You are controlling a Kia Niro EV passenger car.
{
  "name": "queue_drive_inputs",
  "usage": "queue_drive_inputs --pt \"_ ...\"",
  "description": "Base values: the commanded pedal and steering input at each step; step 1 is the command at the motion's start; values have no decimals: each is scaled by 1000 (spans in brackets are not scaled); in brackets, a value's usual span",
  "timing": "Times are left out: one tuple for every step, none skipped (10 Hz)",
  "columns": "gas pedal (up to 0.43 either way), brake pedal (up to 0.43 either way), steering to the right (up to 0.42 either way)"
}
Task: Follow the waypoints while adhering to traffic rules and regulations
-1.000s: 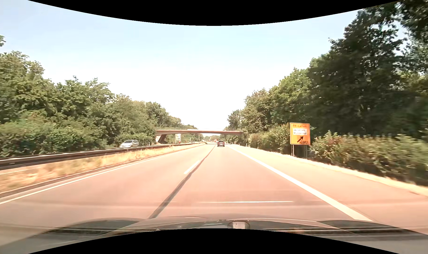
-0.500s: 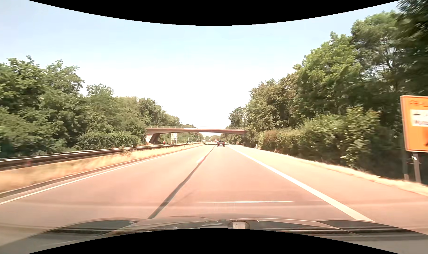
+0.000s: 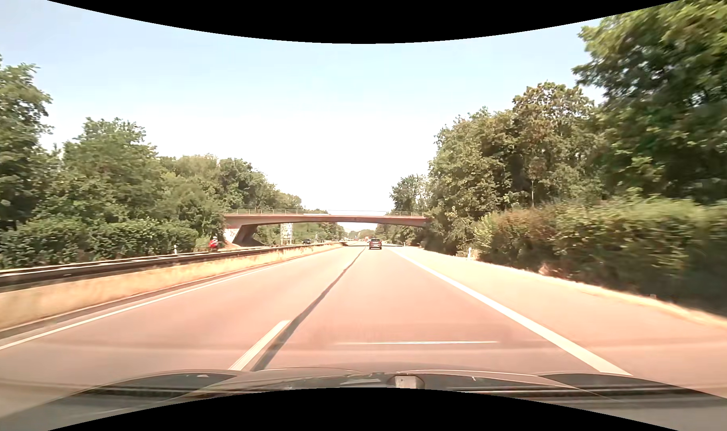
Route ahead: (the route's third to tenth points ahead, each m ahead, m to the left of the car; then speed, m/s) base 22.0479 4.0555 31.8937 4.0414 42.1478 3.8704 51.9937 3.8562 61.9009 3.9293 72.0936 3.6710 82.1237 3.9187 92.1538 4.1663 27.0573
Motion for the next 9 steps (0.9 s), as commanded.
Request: queue_drive_inputs --pt "177 0 -1" --pt "177 0 -1" --pt "177 0 0" --pt "177 0 0" --pt "177 0 -1" --pt "177 0 0" --pt "177 0 0" --pt "177 0 -1" --pt "177 0 -1"
